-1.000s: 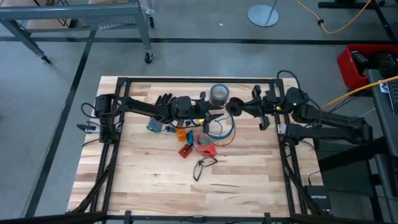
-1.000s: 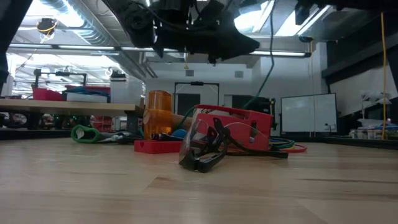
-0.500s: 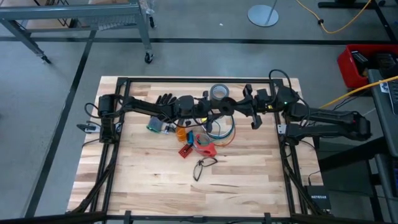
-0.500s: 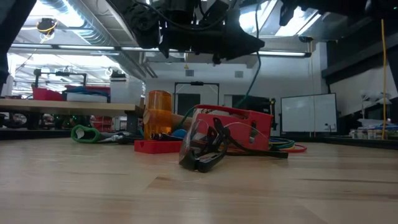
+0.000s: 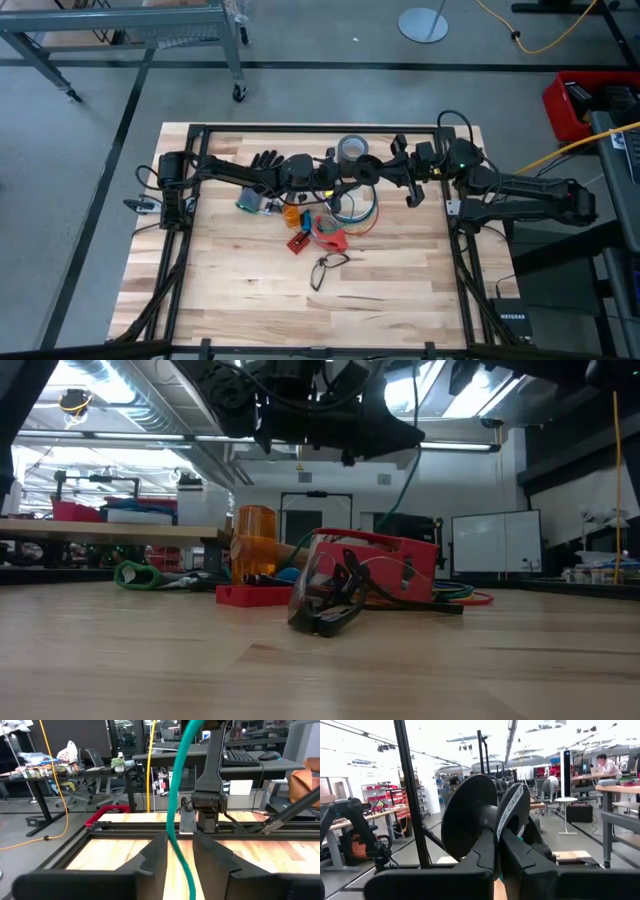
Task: Coil cords
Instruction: Coil the green wire on the spool
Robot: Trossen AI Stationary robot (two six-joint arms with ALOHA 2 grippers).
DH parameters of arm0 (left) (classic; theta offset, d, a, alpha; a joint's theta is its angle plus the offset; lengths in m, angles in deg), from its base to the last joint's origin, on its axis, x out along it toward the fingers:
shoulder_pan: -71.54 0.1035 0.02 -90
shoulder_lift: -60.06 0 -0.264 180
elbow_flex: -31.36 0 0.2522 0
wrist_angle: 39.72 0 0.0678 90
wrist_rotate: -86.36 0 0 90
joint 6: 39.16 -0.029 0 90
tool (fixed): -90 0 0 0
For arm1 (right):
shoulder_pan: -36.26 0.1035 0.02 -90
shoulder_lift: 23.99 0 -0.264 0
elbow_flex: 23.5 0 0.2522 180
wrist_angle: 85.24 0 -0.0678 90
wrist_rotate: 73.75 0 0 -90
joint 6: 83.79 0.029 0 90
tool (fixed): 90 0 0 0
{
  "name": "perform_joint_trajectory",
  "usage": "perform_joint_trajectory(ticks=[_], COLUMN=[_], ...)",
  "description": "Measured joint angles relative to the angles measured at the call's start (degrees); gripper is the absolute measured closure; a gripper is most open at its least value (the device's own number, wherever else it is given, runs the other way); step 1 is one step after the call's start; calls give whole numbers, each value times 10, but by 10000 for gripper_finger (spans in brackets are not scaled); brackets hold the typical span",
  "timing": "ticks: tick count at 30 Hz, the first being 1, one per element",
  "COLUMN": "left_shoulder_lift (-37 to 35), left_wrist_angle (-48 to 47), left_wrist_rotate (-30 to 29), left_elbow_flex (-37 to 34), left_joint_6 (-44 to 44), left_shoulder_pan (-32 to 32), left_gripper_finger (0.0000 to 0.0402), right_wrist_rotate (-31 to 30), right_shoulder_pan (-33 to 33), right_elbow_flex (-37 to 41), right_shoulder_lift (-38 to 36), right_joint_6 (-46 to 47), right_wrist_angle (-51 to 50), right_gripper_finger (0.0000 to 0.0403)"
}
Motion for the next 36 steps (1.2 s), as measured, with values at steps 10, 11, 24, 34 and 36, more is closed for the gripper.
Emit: perform_joint_trajectory(ticks=[10, 11, 24, 34, 36], left_shoulder_lift=[0, 0, 0, -23, -23], left_wrist_angle=[-5, -5, -8, -88, -84], left_wrist_rotate=[0, 0, -2, -1, 1], left_elbow_flex=[0, 0, 0, 0, 1], left_joint_6=[6, 8, 10, 11, 22], left_shoulder_pan=[0, 0, -1, 9, 8], left_gripper_finger=[397, 397, 401, 402, 401], right_wrist_rotate=[2, 2, 9, 6, 6], right_shoulder_pan=[0, 0, 0, -1, -1], right_elbow_flex=[0, 0, 0, 0, 0], right_shoulder_lift=[0, 0, 0, -35, -37], right_joint_6=[0, 0, 0, -1, -1], right_wrist_angle=[19, 19, 21, -31, -29], right_gripper_finger=[391, 391, 391, 391, 391])
